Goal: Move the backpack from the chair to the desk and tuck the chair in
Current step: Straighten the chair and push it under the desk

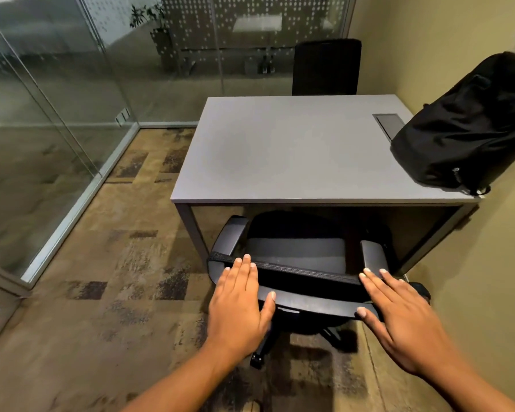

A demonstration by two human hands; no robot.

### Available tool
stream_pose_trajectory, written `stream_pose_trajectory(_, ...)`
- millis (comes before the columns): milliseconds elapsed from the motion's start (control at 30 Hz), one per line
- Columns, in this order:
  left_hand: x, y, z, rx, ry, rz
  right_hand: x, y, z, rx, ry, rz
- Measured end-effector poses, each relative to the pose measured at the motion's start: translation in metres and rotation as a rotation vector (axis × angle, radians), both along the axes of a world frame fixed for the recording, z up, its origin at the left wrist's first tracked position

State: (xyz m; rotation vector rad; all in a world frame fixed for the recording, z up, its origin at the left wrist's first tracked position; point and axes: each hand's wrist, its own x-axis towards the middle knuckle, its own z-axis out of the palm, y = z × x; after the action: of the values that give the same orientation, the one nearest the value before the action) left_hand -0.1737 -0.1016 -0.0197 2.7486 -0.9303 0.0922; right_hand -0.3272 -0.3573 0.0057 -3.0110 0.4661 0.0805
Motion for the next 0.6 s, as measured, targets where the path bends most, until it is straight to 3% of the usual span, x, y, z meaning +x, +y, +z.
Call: stream_pose_trajectory(600, -0.067, -0.063, -0.004, -0.015, -0.002, 0.116, -0.025, -0.071, -0.005, 0.05, -0.062, -0.01)
